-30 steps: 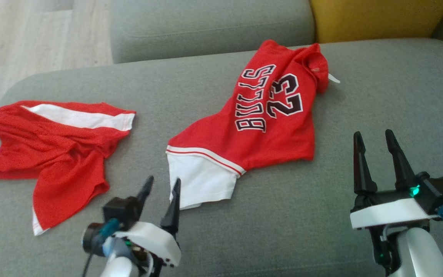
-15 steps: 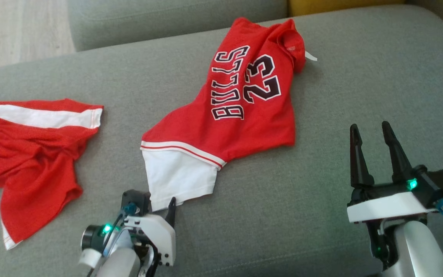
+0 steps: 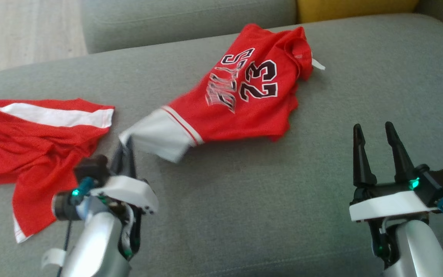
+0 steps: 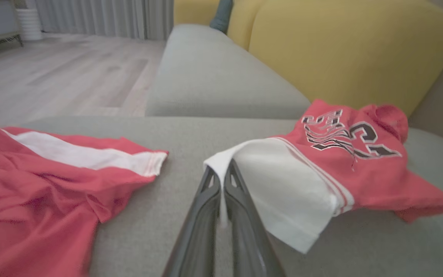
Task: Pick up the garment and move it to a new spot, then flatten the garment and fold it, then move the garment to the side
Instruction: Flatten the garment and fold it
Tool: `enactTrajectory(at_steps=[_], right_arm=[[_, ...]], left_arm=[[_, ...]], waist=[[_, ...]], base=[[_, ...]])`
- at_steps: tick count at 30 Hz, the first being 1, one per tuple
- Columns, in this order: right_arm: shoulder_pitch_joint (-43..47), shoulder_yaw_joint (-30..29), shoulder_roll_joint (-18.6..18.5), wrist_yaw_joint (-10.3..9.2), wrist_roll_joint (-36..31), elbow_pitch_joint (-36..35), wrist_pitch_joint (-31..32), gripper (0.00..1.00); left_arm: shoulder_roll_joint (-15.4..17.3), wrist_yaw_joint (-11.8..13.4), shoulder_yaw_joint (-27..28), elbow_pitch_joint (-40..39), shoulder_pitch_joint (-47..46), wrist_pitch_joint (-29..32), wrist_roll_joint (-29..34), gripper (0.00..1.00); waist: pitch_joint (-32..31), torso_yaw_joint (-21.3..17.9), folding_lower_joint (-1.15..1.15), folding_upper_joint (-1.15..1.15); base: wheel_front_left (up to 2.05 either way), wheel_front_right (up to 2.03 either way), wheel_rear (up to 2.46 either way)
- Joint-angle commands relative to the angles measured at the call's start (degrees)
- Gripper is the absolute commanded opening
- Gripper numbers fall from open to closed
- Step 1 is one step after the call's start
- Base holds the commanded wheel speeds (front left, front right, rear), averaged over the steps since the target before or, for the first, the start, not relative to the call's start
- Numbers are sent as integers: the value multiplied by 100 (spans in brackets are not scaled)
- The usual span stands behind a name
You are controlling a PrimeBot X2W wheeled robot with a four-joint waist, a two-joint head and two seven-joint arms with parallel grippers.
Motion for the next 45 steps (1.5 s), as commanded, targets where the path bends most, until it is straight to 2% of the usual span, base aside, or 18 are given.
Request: enactTrajectory(at_steps=[1,6,11,12,13,14,18,24,28,37,42,45], right_arm=[[-163,143,-25,-4,44,-156,-65,100],[-102,178,-25,-4,12,-90,-75,100],[-71,207,-25,-4,-15,1,-67,100],[-63,199,-25,-4,-22,17,-63,100],[-57,199,-25,-4,-25,33,-55,100],[-54,203,-25,-4,-30,48,-46,100],[-46,168,-25,-4,-41,97,-22,100],[-84,16,-25,-4,38,291,75,100],[-226,-102,-25,-4,177,578,219,100],[-1091,-454,-25,-4,498,2177,648,100],[-1633,-572,-25,-4,739,3061,672,100],[-1927,-691,-25,-4,666,3560,620,100]], left_arm=[[81,73,280,-277,-216,-82,9,0],[130,155,482,-736,114,-101,99,0],[102,222,496,-786,551,-103,253,0],[98,219,436,-695,606,-103,301,13],[95,208,358,-567,648,-103,350,80],[89,210,313,-471,665,-103,372,100],[48,222,257,-496,621,-103,367,100],[-6,212,310,-1353,717,-103,295,100],[-18,197,239,-1649,822,-104,294,100],[-27,179,-153,-1920,862,-104,175,100],[-28,201,-297,-1901,786,-104,150,100],[-28,198,-346,-1881,734,-104,149,100]], waist=[[-65,84,0,0],[-191,262,0,0],[-290,404,0,0],[-299,429,0,0],[-306,447,0,0],[-311,462,0,0],[-310,547,0,0],[-265,764,0,0],[-215,920,0,0],[36,1416,0,0],[208,1642,0,0],[308,1746,0,0]], base=[[0,0,0],[0,0,0],[0,0,0],[0,0,0],[0,0,0],[0,0,0],[0,0,0],[0,0,0],[0,0,0],[0,0,0],[0,0,0],[0,0,0]])
